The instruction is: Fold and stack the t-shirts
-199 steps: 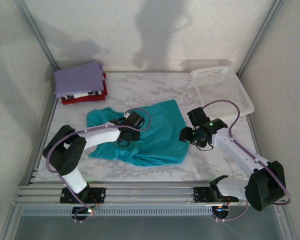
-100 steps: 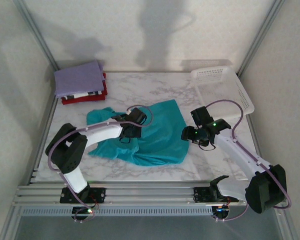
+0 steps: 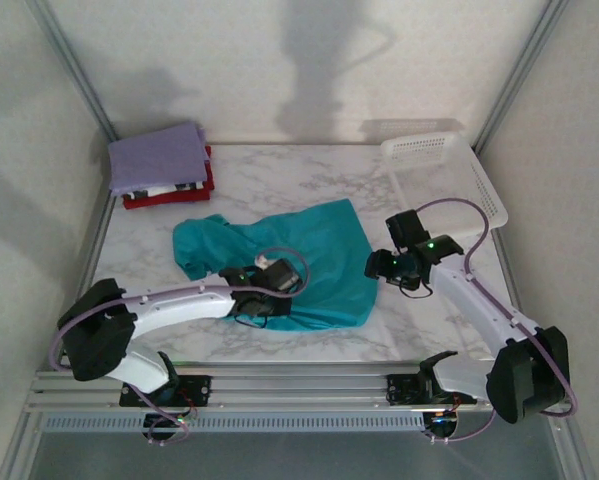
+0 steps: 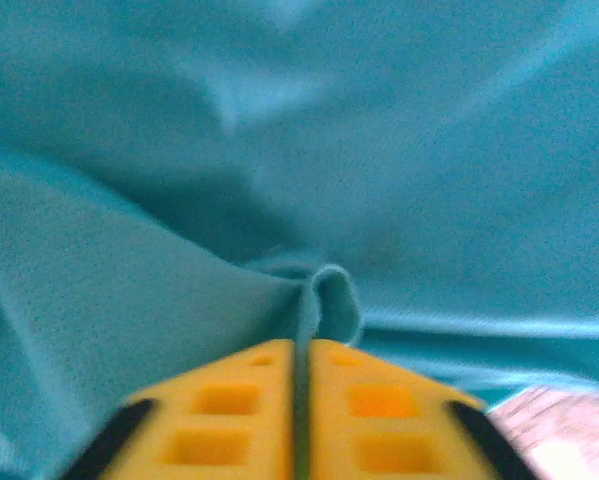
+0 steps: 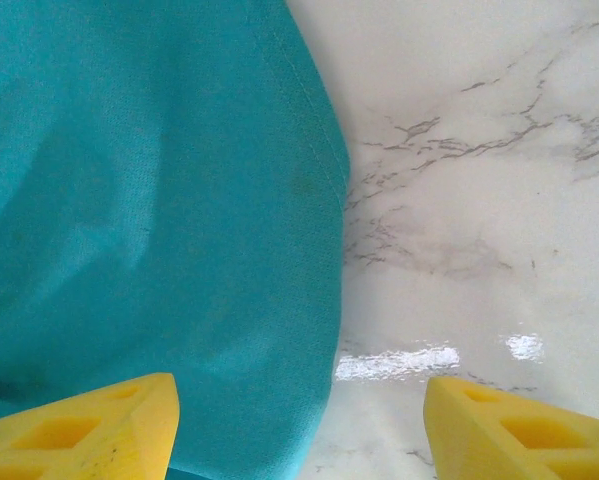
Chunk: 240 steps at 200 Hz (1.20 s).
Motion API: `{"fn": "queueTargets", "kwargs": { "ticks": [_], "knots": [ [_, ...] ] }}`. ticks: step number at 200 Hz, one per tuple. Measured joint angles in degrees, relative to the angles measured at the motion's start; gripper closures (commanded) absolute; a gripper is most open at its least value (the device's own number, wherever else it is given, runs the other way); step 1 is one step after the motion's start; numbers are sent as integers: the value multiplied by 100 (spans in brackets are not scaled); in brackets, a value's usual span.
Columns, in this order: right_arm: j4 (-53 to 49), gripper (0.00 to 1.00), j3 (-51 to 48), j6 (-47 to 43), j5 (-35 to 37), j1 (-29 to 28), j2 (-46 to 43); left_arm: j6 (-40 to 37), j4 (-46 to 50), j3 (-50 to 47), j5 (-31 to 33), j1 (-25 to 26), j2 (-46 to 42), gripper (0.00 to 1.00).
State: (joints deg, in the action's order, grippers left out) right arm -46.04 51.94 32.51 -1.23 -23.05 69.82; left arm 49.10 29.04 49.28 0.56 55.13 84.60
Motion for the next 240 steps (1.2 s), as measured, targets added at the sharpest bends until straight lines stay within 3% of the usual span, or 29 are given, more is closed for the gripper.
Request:
{"fn": "queueTargets", "kwargs": {
  "ticks": [37,55,105,153,240],
  "knots": [
    [2,33,136,-44,-42,9,66,426,605,59,109,116,-273,40],
    [33,33,151,-68,-55,22,120,380,870,391,334,-39,-553,40],
    [44,33,151,-90,-59,68,203,-479,1051,1106,485,-485,-264,54],
    [42,33,149,-144,-61,234,197,-1209,1311,1775,544,-103,761,55],
    [42,33,-20,-149,-186,323,-9,-1504,1775,1974,621,435,1598,64]
  ]
}}
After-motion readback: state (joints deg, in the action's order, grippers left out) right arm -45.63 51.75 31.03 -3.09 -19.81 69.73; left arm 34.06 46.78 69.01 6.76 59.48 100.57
